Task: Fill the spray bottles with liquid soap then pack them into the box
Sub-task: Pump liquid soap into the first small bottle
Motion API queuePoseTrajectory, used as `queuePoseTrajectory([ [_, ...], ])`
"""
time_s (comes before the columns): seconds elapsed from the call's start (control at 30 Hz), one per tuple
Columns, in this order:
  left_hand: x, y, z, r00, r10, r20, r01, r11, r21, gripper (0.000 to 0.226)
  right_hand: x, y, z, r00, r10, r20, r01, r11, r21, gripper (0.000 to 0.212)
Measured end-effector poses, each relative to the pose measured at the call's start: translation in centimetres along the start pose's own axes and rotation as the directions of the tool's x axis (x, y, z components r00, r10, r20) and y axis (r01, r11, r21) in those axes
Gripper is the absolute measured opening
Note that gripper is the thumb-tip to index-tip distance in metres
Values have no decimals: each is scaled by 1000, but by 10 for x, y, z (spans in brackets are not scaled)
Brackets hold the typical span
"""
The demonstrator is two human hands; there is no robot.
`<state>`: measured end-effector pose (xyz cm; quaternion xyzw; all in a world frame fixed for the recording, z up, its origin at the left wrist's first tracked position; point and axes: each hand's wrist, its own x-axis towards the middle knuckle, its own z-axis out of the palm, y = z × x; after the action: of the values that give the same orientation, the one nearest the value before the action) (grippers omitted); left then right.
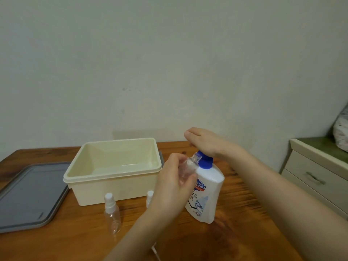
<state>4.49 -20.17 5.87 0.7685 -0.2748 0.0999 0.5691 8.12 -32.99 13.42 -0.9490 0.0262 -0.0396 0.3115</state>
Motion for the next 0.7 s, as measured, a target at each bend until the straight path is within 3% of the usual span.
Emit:
queuePoseTrajectory([
  [0.27, 2, 1, -3, 999, 42, -5, -42, 999, -10, 35, 5, 7, 5, 997, 5, -72, -1, 998, 60, 41],
  [0.53, 2, 6, -4, 999, 23, -30, -24, 999, -34, 38, 4, 1, -4, 999, 26, -33, -24, 996, 84, 52],
  [0.7, 3, 2, -1, 999, 39, -31, -40, 999, -19, 37, 4, 4, 0, 996, 50, -68, -42, 993, 109, 44],
])
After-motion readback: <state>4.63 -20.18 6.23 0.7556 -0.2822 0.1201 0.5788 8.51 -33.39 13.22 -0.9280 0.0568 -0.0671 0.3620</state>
